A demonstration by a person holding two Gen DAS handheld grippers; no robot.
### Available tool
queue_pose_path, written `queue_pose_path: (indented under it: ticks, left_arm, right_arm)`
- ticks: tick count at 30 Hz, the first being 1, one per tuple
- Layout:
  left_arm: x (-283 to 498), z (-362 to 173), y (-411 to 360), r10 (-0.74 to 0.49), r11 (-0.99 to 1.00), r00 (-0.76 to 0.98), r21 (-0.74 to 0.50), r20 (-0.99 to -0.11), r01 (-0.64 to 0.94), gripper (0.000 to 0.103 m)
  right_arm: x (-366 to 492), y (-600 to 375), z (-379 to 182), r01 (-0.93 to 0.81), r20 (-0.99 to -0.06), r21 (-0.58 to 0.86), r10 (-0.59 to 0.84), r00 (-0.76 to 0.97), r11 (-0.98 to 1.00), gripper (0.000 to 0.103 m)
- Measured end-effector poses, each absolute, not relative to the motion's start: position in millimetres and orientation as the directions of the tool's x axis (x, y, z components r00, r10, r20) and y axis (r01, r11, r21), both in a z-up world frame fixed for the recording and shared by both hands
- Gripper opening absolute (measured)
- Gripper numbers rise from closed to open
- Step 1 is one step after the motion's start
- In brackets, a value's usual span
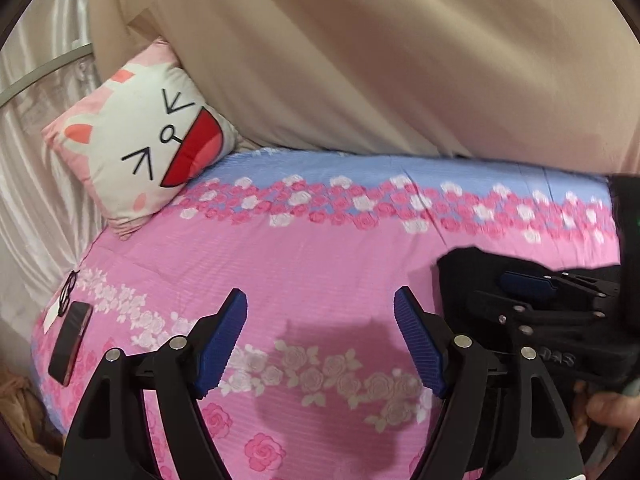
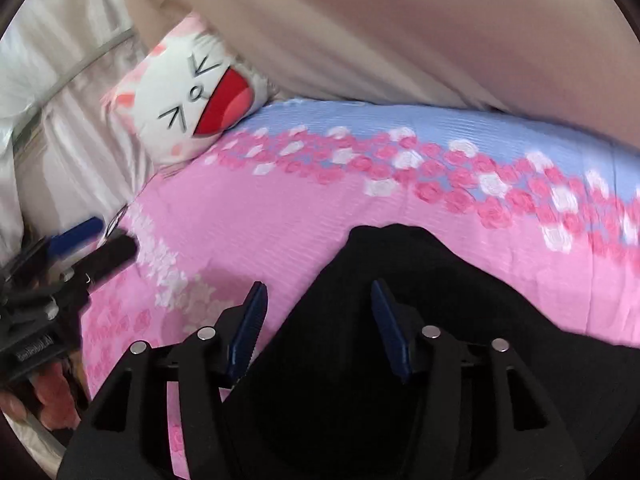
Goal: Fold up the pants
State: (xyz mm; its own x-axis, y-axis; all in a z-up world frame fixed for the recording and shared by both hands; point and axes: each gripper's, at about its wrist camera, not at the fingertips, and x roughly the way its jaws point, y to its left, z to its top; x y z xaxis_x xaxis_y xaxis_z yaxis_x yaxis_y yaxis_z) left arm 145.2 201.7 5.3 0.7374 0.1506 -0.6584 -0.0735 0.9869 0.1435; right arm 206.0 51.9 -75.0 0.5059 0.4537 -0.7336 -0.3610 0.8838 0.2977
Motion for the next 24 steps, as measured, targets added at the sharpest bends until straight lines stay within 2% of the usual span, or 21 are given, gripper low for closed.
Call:
queue_pose_path:
  ticks: [2, 5, 7, 8, 9, 10, 13, 17, 21, 24]
  left_arm:
    - [147.4, 0.1, 195.5, 0.143, 0.987, 0.73, 0.147, -0.668, -0.058, 0.073]
    - [147.0, -6.6, 182.7, 0.132, 0.986, 0.725, 0.164, -0.676, -0.027, 0.073]
    - [145.3, -10.7, 172.6, 0.137, 0.983, 0.724, 0.184, -0.676, -0.014, 0.074]
    - [144.7, -13.2, 166.5, 0.135, 0.981, 0.723, 0.192, -0.677, -0.003, 0.076]
    - [144.0, -14.4, 162.0, 0.131, 0.981, 0.724, 0.195, -0.677, 0.004, 0.077]
    - [143.6, -15.7, 157.2, 0.127, 0.98, 0.724, 0.196, -0.678, 0.013, 0.078]
    - [141.2, -21.7, 136.8, 0.1, 0.979, 0.717, 0.196, -0.69, 0.053, 0.078]
    - [136.7, -26.6, 114.9, 0.082, 0.976, 0.708, 0.202, -0.701, 0.087, 0.079]
    - [128.0, -28.4, 103.9, 0.092, 0.971, 0.707, 0.221, -0.702, 0.093, 0.079]
    - [120.6, -29.9, 105.9, 0.103, 0.972, 0.703, 0.22, -0.703, 0.077, 0.085]
  right_arm:
    - [201.6, 35.3, -63.4, -0.323, -0.695, 0.391, 0.506, 0.511, 0.862, 0.051]
    - [164.4, 2.7, -27.8, -0.284, -0.631, 0.391, 0.479, 0.611, 0.876, 0.055]
    - [139.5, -22.0, -14.0, -0.227, -0.628, 0.335, 0.397, 0.669, 0.914, 0.071]
    - [125.7, -36.5, -10.8, -0.164, -0.643, 0.275, 0.308, 0.702, 0.947, 0.087]
    - [115.7, -47.0, -8.2, -0.117, -0.654, 0.218, 0.234, 0.719, 0.969, 0.094]
    - [103.6, -58.0, -8.2, -0.061, -0.669, 0.137, 0.138, 0.731, 0.989, 0.094]
    - [84.6, -77.8, -14.0, 0.026, -0.686, 0.052, 0.017, 0.727, 0.998, 0.097]
    - [59.1, -104.4, -24.0, 0.066, -0.704, 0.104, 0.026, 0.71, 0.992, 0.098]
    - [33.2, -122.9, -36.2, 0.026, -0.715, 0.125, 0.072, 0.696, 0.992, 0.098]
    - [14.2, -122.4, -42.6, -0.008, -0.687, 0.124, 0.091, 0.721, 0.992, 0.098]
